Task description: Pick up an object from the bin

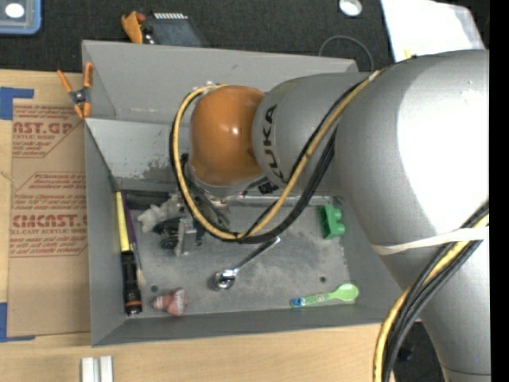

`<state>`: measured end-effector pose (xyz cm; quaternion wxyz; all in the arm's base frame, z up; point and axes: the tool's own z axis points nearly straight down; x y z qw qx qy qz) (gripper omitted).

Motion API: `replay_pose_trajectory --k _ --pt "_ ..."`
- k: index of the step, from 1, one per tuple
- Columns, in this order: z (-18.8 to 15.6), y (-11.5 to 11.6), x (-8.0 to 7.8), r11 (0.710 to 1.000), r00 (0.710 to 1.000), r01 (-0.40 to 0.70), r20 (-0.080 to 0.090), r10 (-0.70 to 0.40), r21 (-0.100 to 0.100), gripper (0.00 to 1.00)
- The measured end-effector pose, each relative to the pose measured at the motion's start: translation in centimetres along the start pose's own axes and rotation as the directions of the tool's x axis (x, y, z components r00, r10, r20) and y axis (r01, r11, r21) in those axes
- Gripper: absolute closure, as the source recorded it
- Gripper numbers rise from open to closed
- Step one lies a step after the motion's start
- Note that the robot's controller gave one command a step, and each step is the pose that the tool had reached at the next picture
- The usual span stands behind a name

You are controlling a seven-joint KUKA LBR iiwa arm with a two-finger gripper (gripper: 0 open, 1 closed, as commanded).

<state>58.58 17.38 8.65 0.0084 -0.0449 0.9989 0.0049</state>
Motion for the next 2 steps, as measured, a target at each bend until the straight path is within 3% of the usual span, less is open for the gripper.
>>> replay_pose_trajectory --k 2 --pt "-4.6 0.0 0.2 1.0 1.0 0.0 -0.011 0.0 0.002 1.0"
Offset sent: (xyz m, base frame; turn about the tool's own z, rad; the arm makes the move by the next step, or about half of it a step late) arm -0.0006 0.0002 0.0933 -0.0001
